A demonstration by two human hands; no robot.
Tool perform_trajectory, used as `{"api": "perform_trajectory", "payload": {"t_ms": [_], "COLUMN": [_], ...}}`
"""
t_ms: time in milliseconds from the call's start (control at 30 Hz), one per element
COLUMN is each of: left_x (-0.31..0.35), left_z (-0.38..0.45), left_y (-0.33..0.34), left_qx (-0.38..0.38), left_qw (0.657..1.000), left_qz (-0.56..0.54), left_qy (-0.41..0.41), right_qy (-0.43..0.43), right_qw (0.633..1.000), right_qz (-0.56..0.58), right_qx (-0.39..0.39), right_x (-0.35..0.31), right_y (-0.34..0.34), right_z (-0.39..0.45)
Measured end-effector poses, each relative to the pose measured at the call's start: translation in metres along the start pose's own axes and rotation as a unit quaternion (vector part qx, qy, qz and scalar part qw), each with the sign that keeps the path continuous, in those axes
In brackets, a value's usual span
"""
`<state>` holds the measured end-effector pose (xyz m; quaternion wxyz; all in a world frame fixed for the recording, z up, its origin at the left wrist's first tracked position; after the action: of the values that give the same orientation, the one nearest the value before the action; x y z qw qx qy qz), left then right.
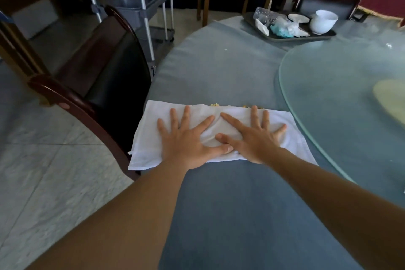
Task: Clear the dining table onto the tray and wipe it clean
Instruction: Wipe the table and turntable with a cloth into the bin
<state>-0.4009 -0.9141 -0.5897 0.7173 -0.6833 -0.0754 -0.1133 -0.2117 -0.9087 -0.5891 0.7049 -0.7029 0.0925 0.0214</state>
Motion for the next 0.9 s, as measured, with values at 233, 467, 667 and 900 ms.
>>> {"api": "perform_trajectory", "payload": {"t_ms": [233, 467, 667, 900], "left_x": [-0.006, -0.015, -0.020, -0.016], "left_z": [0.060, 0.142, 0.230, 0.320], "left_y": [-0.001, 0.002, 0.008, 0.015], "left_qx": [-0.007, -0.020, -0.037, -0.037], "left_qw": [1.000, 0.998, 0.993, 0.987], "left_qz": [-0.004, -0.005, -0.010, -0.008], "left_qy": [0.027, 0.066, 0.107, 0.155], "right_qy": [0.031, 0.079, 0.118, 0.161], "right_qw": [1.000, 0.997, 0.993, 0.987], "right_qz": [0.001, -0.007, -0.013, -0.010], "right_qx": [0.001, 0.011, 0.017, 0.023], "right_x": [-0.010, -0.020, -0.030, -0.031], "right_y": [0.001, 0.004, 0.007, 0.008], "right_z": [0.051, 0.117, 0.193, 0.267]}}
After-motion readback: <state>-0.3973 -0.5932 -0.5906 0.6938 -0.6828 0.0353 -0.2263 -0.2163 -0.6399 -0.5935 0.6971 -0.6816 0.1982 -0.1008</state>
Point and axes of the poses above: each hand's wrist, its own z-axis towards the middle knuckle, its own y-axis out of the palm, x = y × z, the point moved 8 cm from there along z, towards the middle knuckle, and after that the axes turned 14 degrees about x, right-handed, at the moved point
